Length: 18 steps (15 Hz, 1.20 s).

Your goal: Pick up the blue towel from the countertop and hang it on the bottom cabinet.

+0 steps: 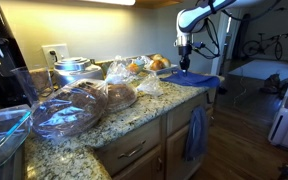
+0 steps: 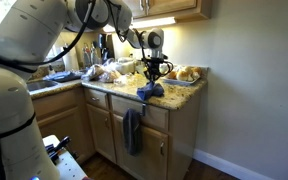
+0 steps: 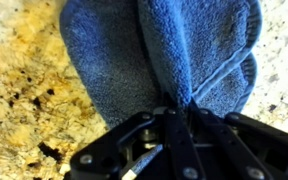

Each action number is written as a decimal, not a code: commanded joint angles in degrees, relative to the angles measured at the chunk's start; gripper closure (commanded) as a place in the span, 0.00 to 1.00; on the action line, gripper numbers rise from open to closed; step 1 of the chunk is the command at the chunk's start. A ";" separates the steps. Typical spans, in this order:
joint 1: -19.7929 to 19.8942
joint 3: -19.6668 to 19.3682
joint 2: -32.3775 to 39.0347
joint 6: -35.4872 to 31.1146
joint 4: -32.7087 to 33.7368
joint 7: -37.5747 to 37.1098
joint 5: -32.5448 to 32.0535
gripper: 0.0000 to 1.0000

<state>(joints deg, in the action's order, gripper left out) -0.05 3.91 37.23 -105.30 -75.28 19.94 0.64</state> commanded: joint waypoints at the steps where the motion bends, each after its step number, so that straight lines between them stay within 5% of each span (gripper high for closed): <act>1: 1.06 0.77 -8.68 -0.65 -8.80 -0.21 1.29 0.92; 9: 1.00 0.34 -25.75 4.87 -25.16 -1.72 6.44 0.92; 15: 0.66 -1.08 -28.79 3.86 -32.86 -2.21 6.88 0.93; 18: 0.45 -0.86 -25.63 5.01 -29.63 -0.93 6.32 0.90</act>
<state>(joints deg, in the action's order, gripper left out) 0.53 3.18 11.57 -100.45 -105.05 19.03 6.94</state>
